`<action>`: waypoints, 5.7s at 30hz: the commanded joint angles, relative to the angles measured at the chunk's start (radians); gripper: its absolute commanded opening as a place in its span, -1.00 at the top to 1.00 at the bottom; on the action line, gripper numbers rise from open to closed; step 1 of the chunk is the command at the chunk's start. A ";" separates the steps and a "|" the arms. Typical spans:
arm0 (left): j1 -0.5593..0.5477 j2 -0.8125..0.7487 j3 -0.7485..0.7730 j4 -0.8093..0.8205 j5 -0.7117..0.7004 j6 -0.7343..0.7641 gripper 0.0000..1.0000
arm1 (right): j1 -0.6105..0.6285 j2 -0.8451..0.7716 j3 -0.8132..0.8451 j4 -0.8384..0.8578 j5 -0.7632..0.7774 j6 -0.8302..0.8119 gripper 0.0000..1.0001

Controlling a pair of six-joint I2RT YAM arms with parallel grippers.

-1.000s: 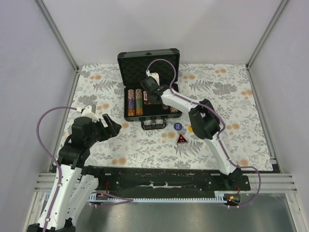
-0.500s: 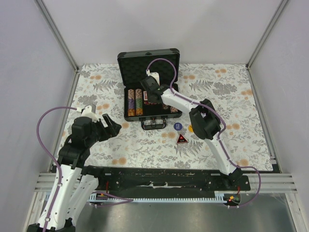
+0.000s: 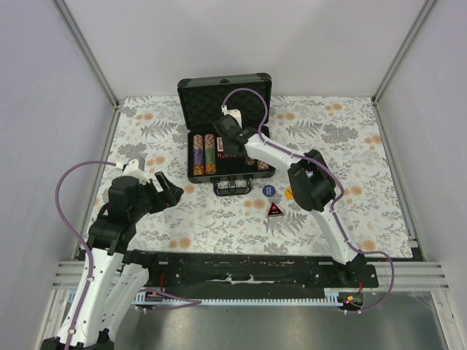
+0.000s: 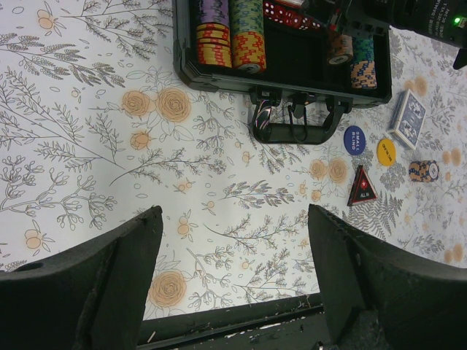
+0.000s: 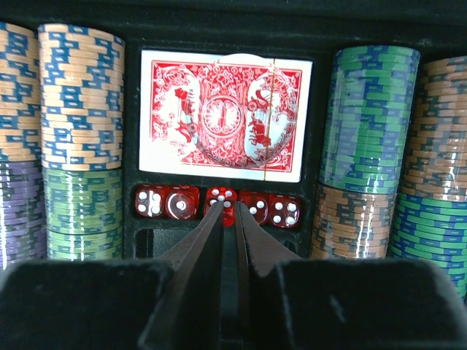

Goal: Pack up texas hold em set

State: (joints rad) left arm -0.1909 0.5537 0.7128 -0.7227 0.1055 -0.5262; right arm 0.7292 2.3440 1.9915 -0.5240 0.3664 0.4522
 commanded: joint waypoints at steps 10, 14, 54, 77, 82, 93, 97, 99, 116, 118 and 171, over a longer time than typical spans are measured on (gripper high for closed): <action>0.005 -0.003 -0.003 0.031 -0.013 -0.021 -0.72 | 0.006 -0.012 0.016 0.013 0.003 -0.001 0.66; 0.005 -0.001 -0.001 0.031 -0.013 -0.021 -0.72 | 0.006 0.018 0.049 0.005 0.008 -0.010 0.66; 0.005 0.005 -0.001 0.029 -0.012 -0.021 -0.73 | -0.010 0.064 0.224 -0.070 -0.015 -0.116 0.46; 0.005 0.008 -0.003 0.029 -0.010 -0.023 -0.72 | -0.010 0.000 0.084 -0.076 -0.053 -0.061 0.60; 0.005 0.006 -0.003 0.029 -0.012 -0.023 -0.72 | -0.010 -0.015 0.102 -0.076 -0.050 -0.061 0.52; 0.005 0.003 -0.001 0.029 -0.012 -0.021 -0.72 | -0.008 -0.057 0.035 -0.041 -0.093 -0.079 0.56; 0.005 0.002 -0.001 0.028 -0.012 -0.023 -0.72 | -0.005 -0.054 0.024 -0.042 -0.101 -0.075 0.68; 0.005 -0.001 -0.001 0.029 -0.012 -0.021 -0.72 | -0.005 -0.048 0.024 -0.039 -0.103 -0.075 0.70; 0.005 0.000 -0.001 0.029 -0.012 -0.021 -0.72 | -0.008 0.054 0.128 -0.050 -0.072 -0.076 0.68; 0.005 0.000 -0.003 0.029 -0.013 -0.023 -0.72 | -0.007 0.060 0.132 -0.053 -0.069 -0.075 0.68; 0.005 0.011 -0.003 0.029 -0.013 -0.021 -0.72 | -0.030 0.117 0.164 -0.062 -0.032 -0.055 0.63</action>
State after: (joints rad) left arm -0.1909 0.5613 0.7128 -0.7227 0.1055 -0.5262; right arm 0.7124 2.4210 2.1296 -0.5980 0.3054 0.3920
